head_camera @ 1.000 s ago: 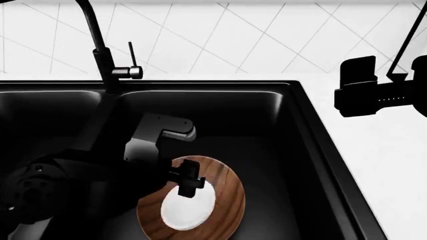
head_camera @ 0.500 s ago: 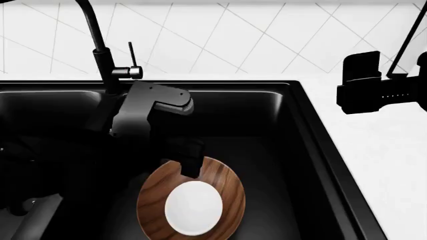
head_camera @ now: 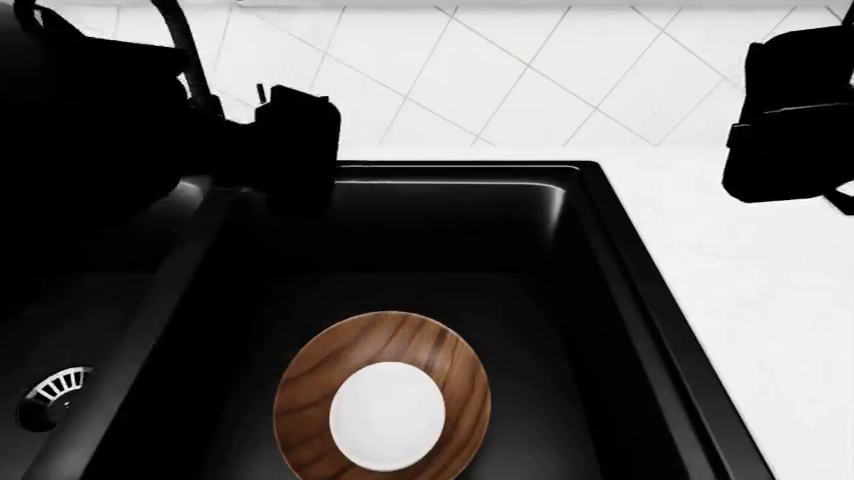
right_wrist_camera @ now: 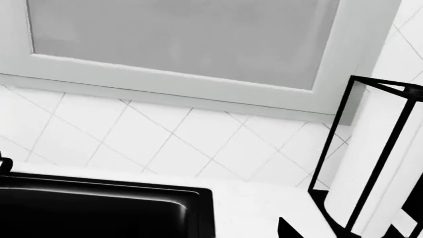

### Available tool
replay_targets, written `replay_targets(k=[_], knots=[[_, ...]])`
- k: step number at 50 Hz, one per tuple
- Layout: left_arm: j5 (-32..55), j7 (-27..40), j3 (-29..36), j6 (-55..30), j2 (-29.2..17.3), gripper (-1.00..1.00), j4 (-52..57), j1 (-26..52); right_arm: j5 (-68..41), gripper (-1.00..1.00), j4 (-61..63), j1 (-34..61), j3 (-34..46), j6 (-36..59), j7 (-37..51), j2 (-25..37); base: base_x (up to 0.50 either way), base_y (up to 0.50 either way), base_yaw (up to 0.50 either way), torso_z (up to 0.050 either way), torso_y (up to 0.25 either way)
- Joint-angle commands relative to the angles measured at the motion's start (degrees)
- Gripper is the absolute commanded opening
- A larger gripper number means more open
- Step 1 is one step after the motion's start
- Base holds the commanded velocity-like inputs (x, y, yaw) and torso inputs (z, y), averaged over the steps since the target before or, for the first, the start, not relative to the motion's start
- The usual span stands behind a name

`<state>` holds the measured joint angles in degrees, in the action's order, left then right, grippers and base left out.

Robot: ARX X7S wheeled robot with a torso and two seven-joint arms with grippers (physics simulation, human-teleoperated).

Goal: Stack the bowls in the sink.

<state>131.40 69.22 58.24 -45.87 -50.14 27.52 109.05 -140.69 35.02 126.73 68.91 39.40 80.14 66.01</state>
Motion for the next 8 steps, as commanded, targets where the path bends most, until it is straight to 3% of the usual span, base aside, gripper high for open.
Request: replay_targets(k=[1,8], knots=[[3.8,4.3,-2.7,-5.3,-2.5,1.00,2.2,10.9,2.1,1.00,3.8,-0.5,-4.0,-2.9,-4.3,1.8,0.00,0.00,0.00,0.000,0.000],[2.5,4.1,-2.9,-9.4,-1.1,1.00,-0.4,15.2,6.0,1.00,6.6,-3.1,-5.9,-5.4,-9.1,3.7,0.00,0.00,0.00,0.000,0.000]])
